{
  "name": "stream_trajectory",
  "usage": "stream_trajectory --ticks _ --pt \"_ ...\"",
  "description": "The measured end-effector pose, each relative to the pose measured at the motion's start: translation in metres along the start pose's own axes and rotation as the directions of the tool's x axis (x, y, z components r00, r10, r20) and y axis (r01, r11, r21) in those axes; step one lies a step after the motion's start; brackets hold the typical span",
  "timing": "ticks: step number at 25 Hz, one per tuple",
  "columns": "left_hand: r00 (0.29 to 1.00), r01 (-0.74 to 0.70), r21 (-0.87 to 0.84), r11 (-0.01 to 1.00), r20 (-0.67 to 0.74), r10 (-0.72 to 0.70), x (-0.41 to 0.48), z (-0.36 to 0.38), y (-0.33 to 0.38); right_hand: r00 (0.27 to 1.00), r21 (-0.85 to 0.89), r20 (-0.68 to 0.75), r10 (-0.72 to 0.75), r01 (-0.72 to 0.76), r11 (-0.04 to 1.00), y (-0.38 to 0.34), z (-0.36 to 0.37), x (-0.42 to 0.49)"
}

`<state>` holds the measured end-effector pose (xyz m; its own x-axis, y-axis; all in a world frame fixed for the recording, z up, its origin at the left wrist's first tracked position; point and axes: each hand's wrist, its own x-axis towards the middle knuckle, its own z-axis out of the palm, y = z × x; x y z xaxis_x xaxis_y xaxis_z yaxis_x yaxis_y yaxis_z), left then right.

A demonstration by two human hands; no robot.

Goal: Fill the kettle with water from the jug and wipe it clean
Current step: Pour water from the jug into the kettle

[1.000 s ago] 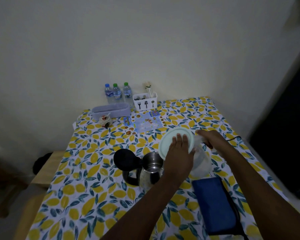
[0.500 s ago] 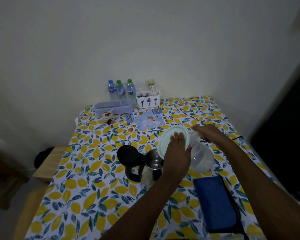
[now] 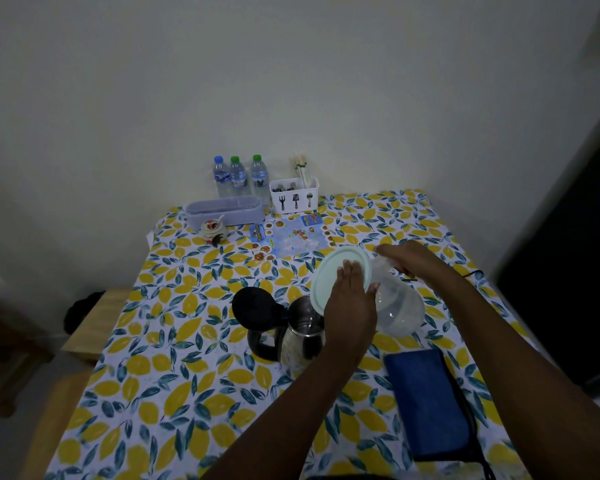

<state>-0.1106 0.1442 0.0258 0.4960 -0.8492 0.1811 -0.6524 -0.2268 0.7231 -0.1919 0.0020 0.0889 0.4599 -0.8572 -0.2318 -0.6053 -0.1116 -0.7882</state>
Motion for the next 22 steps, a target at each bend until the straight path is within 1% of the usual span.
stream_trajectory --ticks 8,13,22 --pt "0.999 0.015 -0.037 0.999 -0.031 -0.016 -0.001 -0.002 -0.001 0.999 -0.056 0.012 -0.03 0.03 0.998 -0.003 0.001 0.004" --pt "0.998 -0.001 0.006 1.0 -0.069 0.001 -0.004 -0.003 -0.001 1.0 -0.096 0.004 -0.026 0.026 0.995 -0.004 0.003 0.008" --pt "0.996 -0.002 -0.018 1.0 -0.087 0.0 -0.004 -0.01 -0.001 0.999 -0.12 0.01 -0.033 0.034 0.992 -0.012 0.006 0.008"
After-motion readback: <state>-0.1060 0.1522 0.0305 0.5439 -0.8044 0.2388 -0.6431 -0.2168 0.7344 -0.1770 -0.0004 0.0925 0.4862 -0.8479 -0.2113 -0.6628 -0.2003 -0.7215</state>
